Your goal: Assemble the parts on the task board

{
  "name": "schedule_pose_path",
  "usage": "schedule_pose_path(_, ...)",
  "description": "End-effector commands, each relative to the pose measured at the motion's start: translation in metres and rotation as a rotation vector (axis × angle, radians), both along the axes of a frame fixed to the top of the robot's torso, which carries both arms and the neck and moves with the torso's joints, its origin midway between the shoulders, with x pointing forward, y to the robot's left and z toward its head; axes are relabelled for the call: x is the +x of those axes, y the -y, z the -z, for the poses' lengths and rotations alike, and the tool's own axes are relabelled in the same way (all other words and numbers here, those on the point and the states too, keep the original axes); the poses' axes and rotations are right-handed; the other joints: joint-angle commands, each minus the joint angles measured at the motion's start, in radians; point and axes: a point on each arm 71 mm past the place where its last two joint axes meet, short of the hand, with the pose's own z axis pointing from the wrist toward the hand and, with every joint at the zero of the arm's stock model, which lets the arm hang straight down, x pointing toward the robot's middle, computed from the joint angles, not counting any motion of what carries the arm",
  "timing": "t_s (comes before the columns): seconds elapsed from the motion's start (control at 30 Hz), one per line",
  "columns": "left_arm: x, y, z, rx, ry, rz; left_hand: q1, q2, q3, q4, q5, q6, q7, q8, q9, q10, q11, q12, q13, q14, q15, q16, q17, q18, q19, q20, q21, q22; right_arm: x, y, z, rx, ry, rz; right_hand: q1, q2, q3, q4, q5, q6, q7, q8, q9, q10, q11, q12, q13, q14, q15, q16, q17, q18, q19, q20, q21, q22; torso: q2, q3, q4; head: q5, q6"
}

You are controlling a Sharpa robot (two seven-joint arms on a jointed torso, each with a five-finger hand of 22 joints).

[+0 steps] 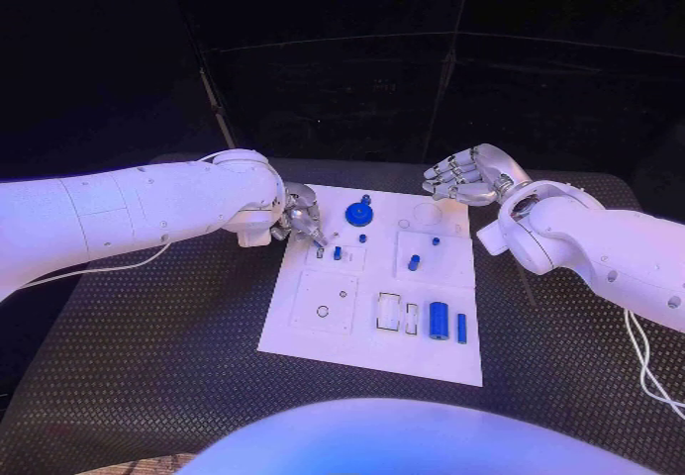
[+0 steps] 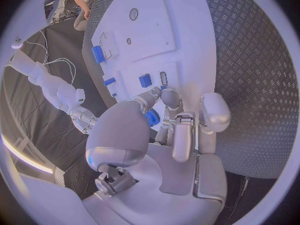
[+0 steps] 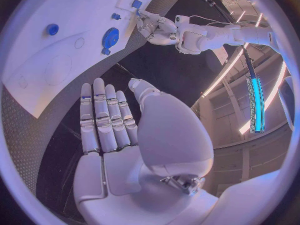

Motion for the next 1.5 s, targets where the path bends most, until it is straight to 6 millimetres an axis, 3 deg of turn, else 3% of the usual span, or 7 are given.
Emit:
schedule_pose_path(0.03,-0.005,0.000,0.000,-0.006,-0.053,0.039,-0.002,0.006,0.088,-0.080,0.007,0.005,0.000,0.005,0.002,0.008,-0.001,0.003,0.000,0.104,0.001,0.003,0.263,0.001,0.000,0.001,-0.002,-0.003,0.000,-0.002,-0.001,0.004,0.004,-0.011,-0.002,0.004,0.005,-0.001,0.003,-0.003,0.000,-0.004,0.001,0.000,0.008,-0.004,-0.001,0.005,0.001,-0.006,-0.001,0.005,0.008,0.001,-0.007,-0.001,0.000,0.0002,-0.0006,0.001,0.000)
schedule_pose_path(0.33,-0.010,-0.003,-0.008,-0.015,-0.100,0.072,-0.003,0.006,0.089,-0.080,0.007,0.006,0.000,0.006,0.002,0.008,-0.001,0.002,-0.001,0.104,0.001,0.003,0.263,0.001,0.000,0.001,-0.002,-0.003,0.000,-0.003,0.000,0.005,0.001,-0.013,-0.002,0.004,0.005,-0.001,0.003,-0.003,0.000,-0.004,0.001,0.000,0.008,-0.004,-0.001,0.005,0.001,-0.006,-0.001,0.005,0.008,0.001,-0.007,-0.001,0.000,0.0017,0.0005,0.003,0.000)
schedule_pose_path(0.77,-0.004,0.005,-0.009,0.052,-0.097,0.095,-0.006,0.005,0.090,-0.080,0.006,0.006,0.001,0.007,0.003,0.011,-0.001,0.006,0.003,0.104,0.001,0.003,0.263,0.000,0.002,0.001,0.002,0.003,0.000,-0.003,0.001,0.007,-0.002,-0.014,-0.002,0.004,0.005,-0.001,0.003,-0.003,0.000,-0.004,0.001,0.000,0.008,-0.004,-0.001,0.005,0.001,-0.006,-0.001,0.005,0.008,0.001,-0.007,-0.001,0.001,0.0010,-0.0018,0.006,0.000)
schedule_pose_path(1.5,0.002,0.015,-0.007,0.136,-0.100,0.133,-0.012,0.000,0.088,-0.078,0.006,0.006,0.000,0.009,0.004,0.016,-0.001,0.010,0.007,0.104,0.001,0.003,0.263,-0.002,0.007,0.001,0.008,0.010,0.000,-0.003,0.001,0.007,-0.003,-0.014,-0.002,0.004,0.005,-0.001,0.003,-0.003,0.000,-0.004,0.001,0.000,0.008,-0.004,-0.001,0.005,0.001,-0.006,-0.001,0.005,0.008,0.001,-0.007,-0.001,0.001,0.0002,-0.0003,0.007,0.000)
